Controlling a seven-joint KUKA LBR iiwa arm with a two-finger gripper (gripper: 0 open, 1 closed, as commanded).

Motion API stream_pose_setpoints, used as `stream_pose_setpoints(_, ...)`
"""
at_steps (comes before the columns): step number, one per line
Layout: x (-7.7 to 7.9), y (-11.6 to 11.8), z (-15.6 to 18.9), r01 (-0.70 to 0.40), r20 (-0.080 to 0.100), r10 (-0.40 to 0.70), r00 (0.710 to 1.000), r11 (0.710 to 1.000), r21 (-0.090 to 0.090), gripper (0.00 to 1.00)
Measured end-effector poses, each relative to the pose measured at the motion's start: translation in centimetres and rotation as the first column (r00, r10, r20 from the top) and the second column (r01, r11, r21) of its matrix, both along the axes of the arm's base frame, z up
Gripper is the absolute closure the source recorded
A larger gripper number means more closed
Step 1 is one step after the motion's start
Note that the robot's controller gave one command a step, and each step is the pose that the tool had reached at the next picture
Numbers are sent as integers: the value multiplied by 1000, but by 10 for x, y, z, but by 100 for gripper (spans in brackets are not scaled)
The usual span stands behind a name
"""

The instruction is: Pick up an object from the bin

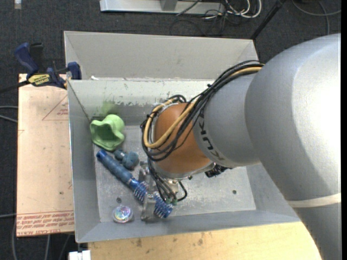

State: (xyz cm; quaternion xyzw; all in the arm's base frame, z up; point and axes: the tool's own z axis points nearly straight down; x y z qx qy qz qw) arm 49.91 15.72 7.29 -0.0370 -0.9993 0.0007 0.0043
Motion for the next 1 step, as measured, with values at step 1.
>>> stream_pose_setpoints(1, 2, 0, 4, 3, 7, -3, 1000, 1000, 1, 100)
